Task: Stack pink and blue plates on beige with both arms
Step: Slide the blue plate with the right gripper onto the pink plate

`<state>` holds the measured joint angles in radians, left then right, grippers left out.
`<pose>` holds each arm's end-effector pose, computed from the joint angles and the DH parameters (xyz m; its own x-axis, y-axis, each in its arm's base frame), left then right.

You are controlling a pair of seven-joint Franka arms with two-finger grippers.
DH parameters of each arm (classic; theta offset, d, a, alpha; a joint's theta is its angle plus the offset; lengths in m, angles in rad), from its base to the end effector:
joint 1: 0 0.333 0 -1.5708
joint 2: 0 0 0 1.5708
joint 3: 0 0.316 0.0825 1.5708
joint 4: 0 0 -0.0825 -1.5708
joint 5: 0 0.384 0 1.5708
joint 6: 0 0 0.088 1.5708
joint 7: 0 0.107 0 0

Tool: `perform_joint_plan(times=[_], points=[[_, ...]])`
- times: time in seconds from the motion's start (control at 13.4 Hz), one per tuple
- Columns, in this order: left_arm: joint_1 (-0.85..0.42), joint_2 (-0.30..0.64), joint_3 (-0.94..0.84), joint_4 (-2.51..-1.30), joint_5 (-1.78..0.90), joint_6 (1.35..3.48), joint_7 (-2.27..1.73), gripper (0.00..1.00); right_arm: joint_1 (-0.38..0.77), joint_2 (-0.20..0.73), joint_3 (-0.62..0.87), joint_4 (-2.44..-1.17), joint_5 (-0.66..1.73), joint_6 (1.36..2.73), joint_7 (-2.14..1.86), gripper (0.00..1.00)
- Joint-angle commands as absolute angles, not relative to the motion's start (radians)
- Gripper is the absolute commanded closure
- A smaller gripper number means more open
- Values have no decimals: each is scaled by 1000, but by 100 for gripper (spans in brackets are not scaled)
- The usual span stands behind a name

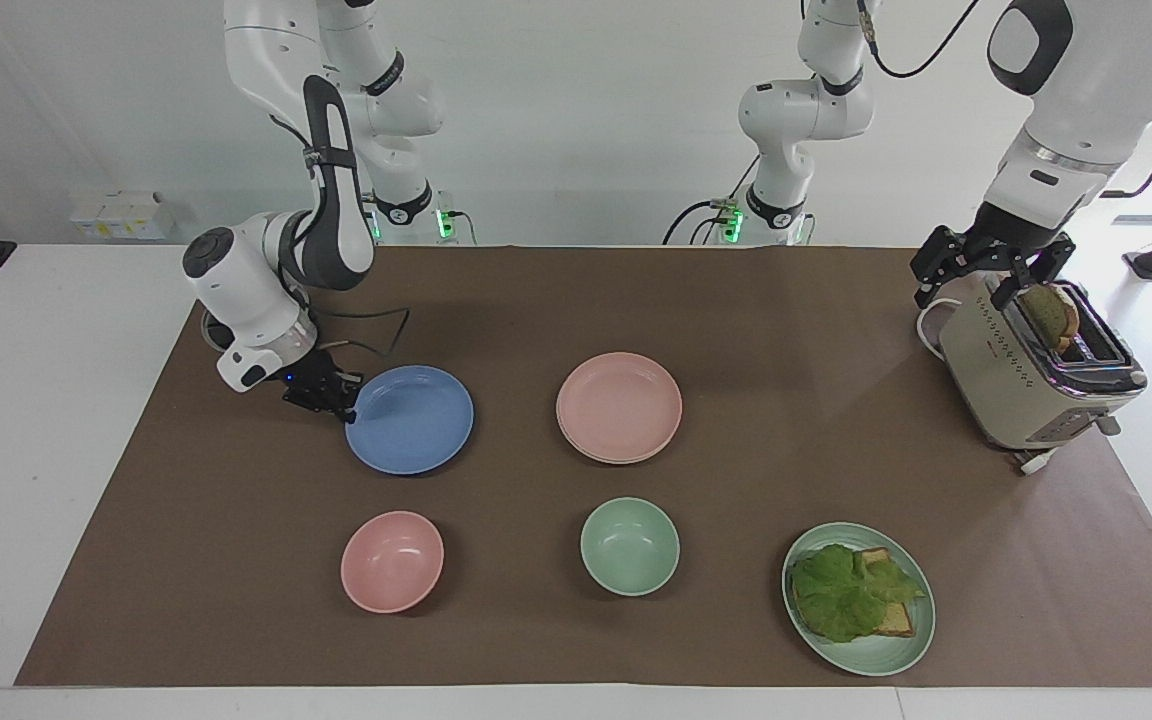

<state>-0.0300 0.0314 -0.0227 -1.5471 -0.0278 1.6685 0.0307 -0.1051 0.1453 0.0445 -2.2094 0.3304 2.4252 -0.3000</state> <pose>0.5733 -0.0327 0.6272 0.9926 -0.0803 0.0907 -0.0829 -0.9962 0.0257 0.5521 -0.0324 0.3207 0.9940 -0.0156 0.1080 0.0079 -0.9769 -0.2135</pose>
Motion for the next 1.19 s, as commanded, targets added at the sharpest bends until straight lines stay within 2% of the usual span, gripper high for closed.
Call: perform_joint_plan(times=[0.0, 0.22, 0.52, 0.89, 1.12], points=[[-17, 23, -31, -1548, -12, 1651, 38, 0, -88, 72, 60, -2200, 360, 2349, -290, 100], [-17, 23, -31, -1548, -12, 1651, 38, 0, 15, 43, 61, -2143, 360, 2284, -134, 100], [-17, 23, -31, -1548, -12, 1651, 38, 0, 185, 61, 63, -2097, 348, 2299, 99, 100], [-17, 23, -31, -1548, -12, 1651, 38, 0, 354, 152, 63, -2043, 348, 2375, 303, 100], [-17, 23, -31, -1548, -12, 1651, 38, 0, 382, 169, 64, -2051, 347, 2407, 345, 100]])
